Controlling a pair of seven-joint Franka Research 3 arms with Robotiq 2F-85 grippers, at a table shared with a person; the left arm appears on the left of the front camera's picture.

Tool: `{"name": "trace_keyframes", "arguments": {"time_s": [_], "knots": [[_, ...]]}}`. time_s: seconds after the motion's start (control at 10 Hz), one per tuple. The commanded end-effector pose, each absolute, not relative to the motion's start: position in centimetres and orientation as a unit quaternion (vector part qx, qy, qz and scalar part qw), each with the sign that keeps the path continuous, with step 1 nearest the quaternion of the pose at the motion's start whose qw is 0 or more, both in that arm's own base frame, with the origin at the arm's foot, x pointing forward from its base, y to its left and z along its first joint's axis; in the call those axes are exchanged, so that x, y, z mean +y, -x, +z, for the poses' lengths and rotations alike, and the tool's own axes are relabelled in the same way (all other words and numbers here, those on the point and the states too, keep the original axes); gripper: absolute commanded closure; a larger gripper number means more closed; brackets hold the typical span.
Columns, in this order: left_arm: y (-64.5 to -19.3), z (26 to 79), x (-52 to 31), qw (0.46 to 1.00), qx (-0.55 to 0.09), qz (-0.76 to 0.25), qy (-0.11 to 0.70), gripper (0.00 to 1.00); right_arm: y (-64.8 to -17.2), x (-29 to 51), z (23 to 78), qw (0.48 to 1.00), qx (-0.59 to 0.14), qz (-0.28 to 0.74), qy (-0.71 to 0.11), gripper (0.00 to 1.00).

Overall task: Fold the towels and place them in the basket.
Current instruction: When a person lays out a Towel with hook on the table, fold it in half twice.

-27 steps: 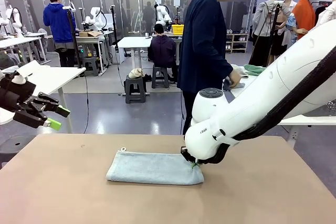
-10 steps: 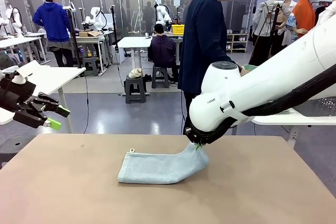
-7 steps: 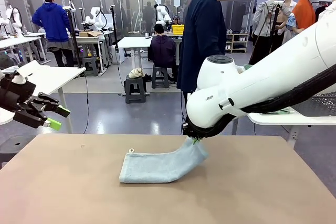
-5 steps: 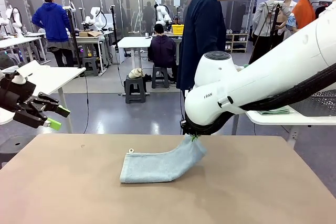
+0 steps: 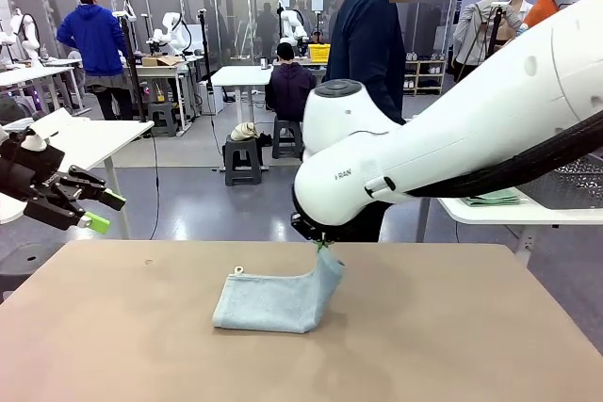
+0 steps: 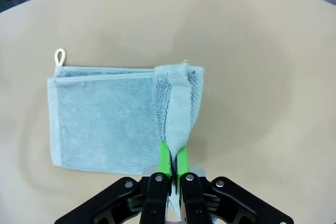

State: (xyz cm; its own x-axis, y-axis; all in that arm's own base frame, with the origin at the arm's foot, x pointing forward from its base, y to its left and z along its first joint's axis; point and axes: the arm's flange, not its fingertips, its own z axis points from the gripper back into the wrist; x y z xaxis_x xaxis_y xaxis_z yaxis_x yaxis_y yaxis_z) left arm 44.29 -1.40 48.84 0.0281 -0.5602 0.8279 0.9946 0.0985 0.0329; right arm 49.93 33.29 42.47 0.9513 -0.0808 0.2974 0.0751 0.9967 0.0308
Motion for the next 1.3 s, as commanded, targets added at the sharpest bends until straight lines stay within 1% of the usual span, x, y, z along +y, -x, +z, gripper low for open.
{"name": "trace_keyframes", "arguments": {"time_s": [0.0, 0.2, 0.5, 1.0, 1.2], "knots": [[-44.1, 49.1, -1.3, 0.642, -0.362, -0.601, 0.309, 0.16, -50.9, 37.3, 41.6, 0.984, -0.161, -0.079, 0.013, 1.00], [-44.1, 49.1, -1.3, 0.642, -0.362, -0.601, 0.309, 0.16, -51.7, 39.9, 40.4, 0.981, -0.161, -0.111, 0.010, 1.00], [-44.1, 49.1, -1.3, 0.642, -0.362, -0.601, 0.309, 0.16, -52.4, 43.2, 38.1, 0.976, -0.151, -0.152, -0.039, 1.00], [-44.1, 49.1, -1.3, 0.642, -0.362, -0.601, 0.309, 0.16, -51.8, 45.8, 35.6, 0.974, -0.128, -0.165, -0.091, 1.00], [-44.1, 49.1, -1.3, 0.642, -0.362, -0.601, 0.309, 0.16, -51.7, 46.2, 34.9, 0.971, -0.137, -0.168, -0.103, 1.00]]}}
